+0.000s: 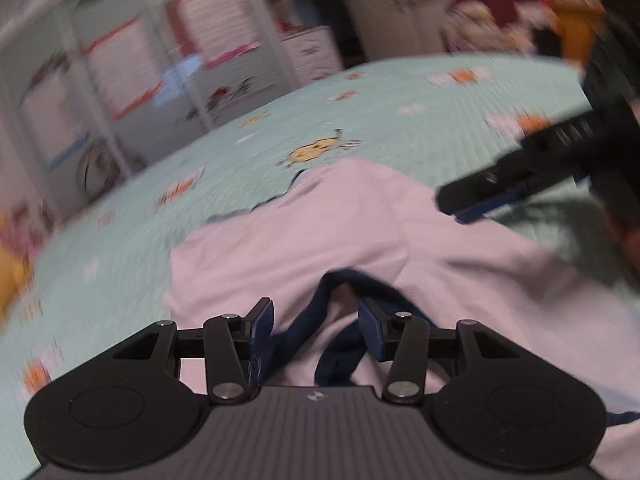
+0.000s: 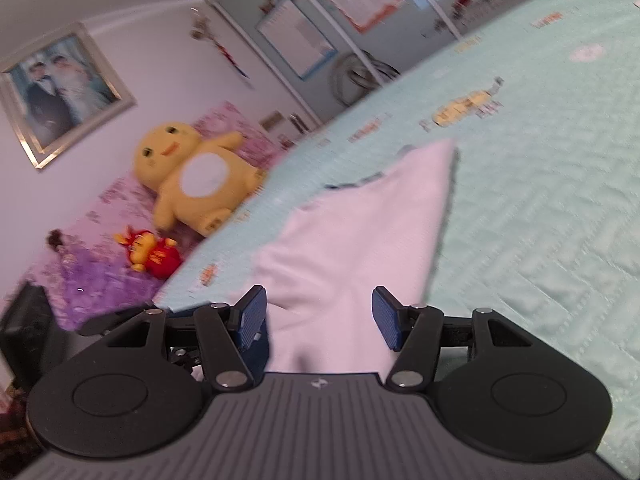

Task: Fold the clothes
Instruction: 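Hold the navy trim with the left gripper while the right gripper moves over the shirt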

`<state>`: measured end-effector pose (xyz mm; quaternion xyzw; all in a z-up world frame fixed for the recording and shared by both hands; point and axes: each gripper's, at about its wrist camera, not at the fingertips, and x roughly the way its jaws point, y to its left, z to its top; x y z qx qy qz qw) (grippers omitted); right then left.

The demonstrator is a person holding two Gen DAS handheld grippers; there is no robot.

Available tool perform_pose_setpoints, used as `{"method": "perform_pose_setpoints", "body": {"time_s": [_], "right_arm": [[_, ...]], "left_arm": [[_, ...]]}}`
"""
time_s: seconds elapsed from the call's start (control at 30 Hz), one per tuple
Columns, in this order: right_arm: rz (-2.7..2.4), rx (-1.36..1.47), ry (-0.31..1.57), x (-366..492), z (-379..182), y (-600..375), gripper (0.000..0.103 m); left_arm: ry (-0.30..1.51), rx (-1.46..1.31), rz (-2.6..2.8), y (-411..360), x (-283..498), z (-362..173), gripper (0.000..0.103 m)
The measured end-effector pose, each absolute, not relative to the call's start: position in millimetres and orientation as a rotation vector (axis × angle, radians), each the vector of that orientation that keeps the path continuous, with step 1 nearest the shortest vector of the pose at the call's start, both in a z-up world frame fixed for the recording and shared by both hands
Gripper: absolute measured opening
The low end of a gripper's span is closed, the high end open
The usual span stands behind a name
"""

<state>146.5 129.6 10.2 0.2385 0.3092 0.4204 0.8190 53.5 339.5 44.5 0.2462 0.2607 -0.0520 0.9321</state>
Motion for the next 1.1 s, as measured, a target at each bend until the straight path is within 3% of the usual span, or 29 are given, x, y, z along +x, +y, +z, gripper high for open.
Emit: {"method": "perform_pose_setpoints", "body": {"time_s": [0.1,0.17,0.2,0.43,0.5,0.57,0.63,0.73,0.9,0.97,1.1], "right_arm": [[0.889,0.528,0.675,149.4,5.7,126.1,0.06],[0.886,0.524,0.688,151.1,3.1,127.1,0.059],[0.887,0.526,0.69,151.6,2.6,127.1,0.059],[0.886,0.548,0.703,153.4,-0.1,125.3,0.058],[0.886,0.547,0.703,153.1,0.1,125.6,0.058],[0.888,0.554,0.704,153.6,-0.5,124.9,0.058],[0.891,0.564,0.704,154.7,-1.3,124.1,0.058],[0.894,0.572,0.701,155.2,-1.4,123.6,0.058],[0.886,0.557,0.685,152.0,0.6,122.0,0.056],[0.869,0.506,0.663,148.1,7.2,128.2,0.048],[0.83,0.396,0.614,139.7,21.4,142.0,0.048]], "left_arm": [[0.576,0.586,-0.096,333.8,72.1,37.2,0.046],[0.624,0.535,-0.1,337.7,78.7,37.0,0.005],[0.635,0.509,-0.101,338.2,78.4,37.9,0.004],[0.649,0.384,-0.067,342.0,64.9,32.1,0.01],[0.61,0.274,-0.042,351.0,58.3,34.2,0.025],[0.521,0.144,-0.003,363.6,48.9,38.1,0.054],[0.409,0.007,0.048,378.3,42.2,39.1,0.062],[0.359,-0.138,0.081,393.4,45.4,26.6,0.063],[0.432,-0.302,0.112,415.9,55.4,12.1,0.051],[0.45,-0.348,0.136,422.8,55.9,8.6,0.041],[0.456,-0.338,0.147,420.6,55.6,10.7,0.04]]}}
